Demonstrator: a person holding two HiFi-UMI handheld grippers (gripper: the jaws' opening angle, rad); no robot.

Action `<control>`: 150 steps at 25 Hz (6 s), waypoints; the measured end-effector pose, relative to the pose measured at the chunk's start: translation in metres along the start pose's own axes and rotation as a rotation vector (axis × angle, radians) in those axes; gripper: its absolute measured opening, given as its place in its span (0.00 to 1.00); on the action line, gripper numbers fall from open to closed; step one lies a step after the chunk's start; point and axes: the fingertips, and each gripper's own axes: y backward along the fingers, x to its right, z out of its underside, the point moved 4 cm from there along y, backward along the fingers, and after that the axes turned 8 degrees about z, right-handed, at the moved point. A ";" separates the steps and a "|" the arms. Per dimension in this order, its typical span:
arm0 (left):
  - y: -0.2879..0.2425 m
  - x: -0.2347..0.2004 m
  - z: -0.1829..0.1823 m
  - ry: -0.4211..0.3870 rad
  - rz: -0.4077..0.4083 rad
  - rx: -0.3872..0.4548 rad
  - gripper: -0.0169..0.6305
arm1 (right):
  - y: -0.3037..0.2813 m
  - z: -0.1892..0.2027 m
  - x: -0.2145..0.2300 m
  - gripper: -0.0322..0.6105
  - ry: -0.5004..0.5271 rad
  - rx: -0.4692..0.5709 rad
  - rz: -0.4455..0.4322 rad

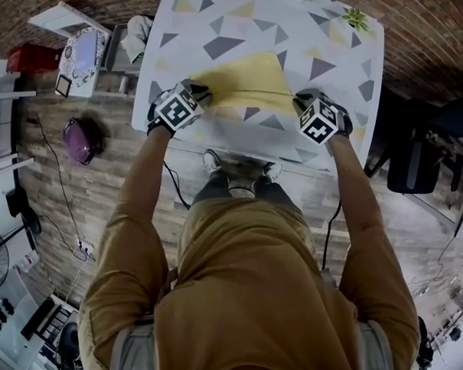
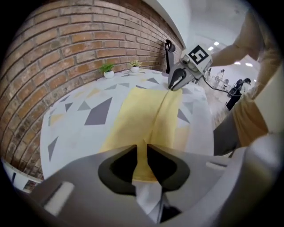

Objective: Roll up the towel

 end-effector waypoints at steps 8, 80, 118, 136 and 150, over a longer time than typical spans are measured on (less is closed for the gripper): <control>0.014 -0.003 0.003 0.078 -0.139 0.134 0.14 | 0.015 -0.002 0.016 0.14 -0.047 0.070 0.140; 0.020 0.074 0.031 -0.104 0.040 0.076 0.16 | 0.050 0.003 -0.072 0.08 0.127 0.039 0.068; 0.006 0.003 0.014 -0.006 -0.023 0.045 0.20 | 0.004 -0.002 -0.020 0.09 -0.094 -0.016 0.045; 0.022 -0.008 0.045 0.136 -0.187 0.170 0.34 | 0.010 0.012 -0.010 0.20 -0.227 0.022 0.152; 0.060 0.018 0.043 0.075 -0.351 0.258 0.34 | 0.059 0.013 -0.023 0.20 -0.102 0.113 0.298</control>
